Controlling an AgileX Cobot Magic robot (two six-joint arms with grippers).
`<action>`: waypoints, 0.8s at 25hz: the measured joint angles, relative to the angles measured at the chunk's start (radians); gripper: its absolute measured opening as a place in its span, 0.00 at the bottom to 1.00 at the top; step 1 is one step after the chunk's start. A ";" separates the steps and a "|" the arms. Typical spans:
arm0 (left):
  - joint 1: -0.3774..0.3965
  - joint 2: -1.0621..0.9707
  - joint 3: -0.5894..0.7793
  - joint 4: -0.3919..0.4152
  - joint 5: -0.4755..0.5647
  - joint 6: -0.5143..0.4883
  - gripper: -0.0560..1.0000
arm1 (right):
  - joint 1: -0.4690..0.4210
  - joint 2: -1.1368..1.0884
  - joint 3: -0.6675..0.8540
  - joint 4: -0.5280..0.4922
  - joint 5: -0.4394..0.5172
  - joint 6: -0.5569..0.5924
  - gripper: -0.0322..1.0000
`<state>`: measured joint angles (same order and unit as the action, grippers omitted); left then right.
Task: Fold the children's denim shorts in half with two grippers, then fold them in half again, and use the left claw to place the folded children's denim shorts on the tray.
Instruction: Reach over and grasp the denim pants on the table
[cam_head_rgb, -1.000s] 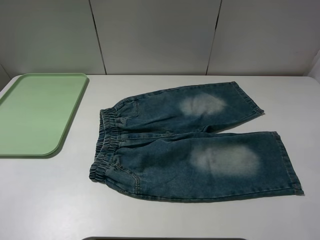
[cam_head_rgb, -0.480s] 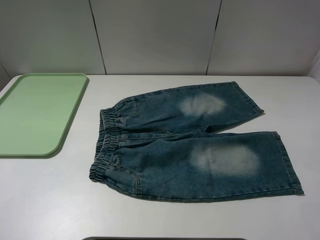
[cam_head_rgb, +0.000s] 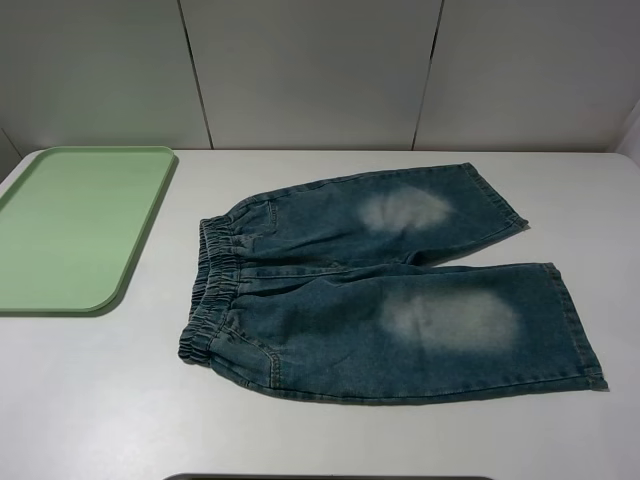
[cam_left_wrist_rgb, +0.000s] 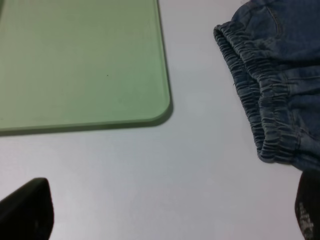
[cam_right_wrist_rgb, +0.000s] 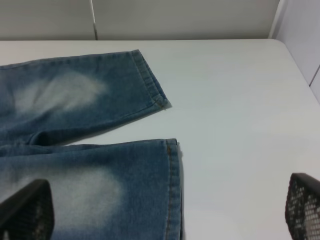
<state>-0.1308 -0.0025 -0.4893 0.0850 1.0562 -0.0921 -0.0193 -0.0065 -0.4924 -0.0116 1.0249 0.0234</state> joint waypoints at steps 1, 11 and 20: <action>0.000 0.000 0.000 0.000 0.000 0.000 0.96 | 0.000 0.000 0.000 0.000 0.000 0.000 0.71; 0.000 0.271 -0.134 -0.076 0.110 0.148 0.96 | 0.000 0.280 -0.093 0.069 0.003 -0.060 0.71; -0.340 0.701 -0.356 -0.014 0.115 0.351 0.96 | 0.218 0.782 -0.277 0.092 -0.055 -0.299 0.71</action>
<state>-0.4709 0.6980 -0.8454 0.0711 1.1715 0.2589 0.1990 0.7758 -0.7691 0.0809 0.9701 -0.2753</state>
